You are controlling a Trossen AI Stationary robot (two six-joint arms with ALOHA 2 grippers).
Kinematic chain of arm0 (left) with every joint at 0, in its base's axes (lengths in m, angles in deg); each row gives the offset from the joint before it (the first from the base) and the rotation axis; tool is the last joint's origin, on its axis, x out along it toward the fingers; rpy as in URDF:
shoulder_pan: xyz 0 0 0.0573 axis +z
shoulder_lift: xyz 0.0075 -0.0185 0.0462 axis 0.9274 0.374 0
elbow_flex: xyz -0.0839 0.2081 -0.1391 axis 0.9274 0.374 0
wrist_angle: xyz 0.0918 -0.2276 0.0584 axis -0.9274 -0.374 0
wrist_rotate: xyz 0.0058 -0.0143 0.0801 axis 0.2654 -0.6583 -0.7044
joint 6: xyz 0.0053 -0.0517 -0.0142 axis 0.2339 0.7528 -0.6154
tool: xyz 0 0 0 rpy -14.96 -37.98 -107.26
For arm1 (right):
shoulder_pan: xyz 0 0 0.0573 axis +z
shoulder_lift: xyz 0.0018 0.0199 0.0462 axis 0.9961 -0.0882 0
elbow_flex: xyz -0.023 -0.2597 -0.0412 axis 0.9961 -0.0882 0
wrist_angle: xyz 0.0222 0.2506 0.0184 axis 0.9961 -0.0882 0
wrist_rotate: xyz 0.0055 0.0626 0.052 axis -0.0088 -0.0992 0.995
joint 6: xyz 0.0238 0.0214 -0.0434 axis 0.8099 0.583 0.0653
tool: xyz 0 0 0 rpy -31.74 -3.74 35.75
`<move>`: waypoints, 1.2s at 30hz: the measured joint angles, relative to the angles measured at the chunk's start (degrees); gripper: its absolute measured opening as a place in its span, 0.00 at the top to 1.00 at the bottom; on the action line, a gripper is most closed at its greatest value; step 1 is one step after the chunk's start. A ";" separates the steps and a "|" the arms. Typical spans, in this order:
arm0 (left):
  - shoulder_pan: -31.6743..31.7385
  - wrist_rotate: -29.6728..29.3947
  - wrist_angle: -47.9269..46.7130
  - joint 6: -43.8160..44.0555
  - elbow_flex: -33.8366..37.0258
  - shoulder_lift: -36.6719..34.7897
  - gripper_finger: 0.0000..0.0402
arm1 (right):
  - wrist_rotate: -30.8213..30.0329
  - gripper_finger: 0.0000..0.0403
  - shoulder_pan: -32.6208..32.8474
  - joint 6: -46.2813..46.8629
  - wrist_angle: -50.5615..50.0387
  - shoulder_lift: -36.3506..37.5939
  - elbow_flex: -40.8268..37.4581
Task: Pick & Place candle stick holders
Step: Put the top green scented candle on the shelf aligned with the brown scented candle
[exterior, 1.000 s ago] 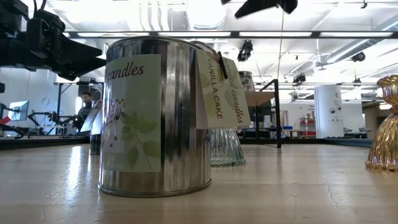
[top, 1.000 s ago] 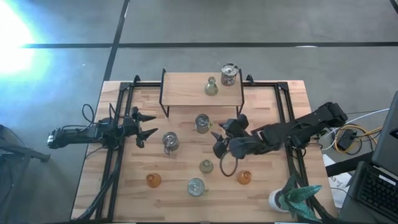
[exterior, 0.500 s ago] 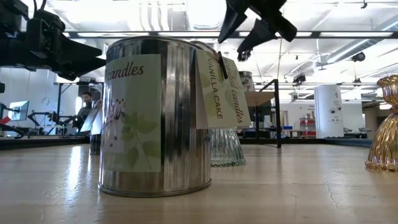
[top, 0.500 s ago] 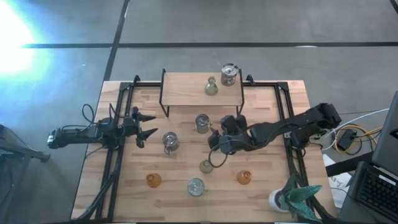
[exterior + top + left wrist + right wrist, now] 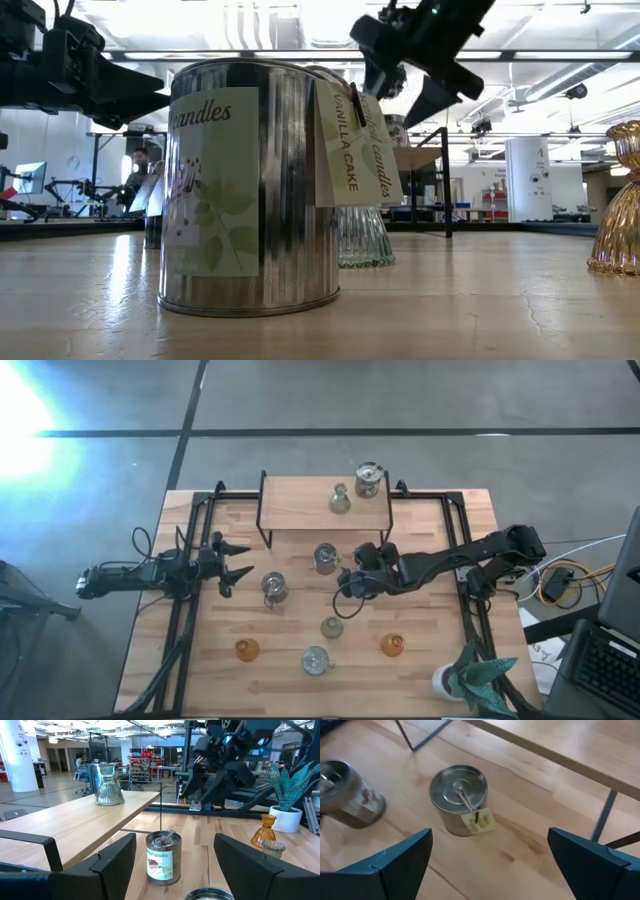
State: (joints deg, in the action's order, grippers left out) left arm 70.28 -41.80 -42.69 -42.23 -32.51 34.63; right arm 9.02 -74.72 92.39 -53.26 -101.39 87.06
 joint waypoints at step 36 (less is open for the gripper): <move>0.00 0.01 0.00 0.00 0.00 0.00 0.32 | 6.88 0.01 -4.69 -18.31 44.37 -0.50 -24.04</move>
State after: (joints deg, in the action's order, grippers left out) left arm 70.27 -41.79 -42.69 -42.23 -32.51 34.63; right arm 15.90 -79.41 74.08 -8.89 -101.88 63.02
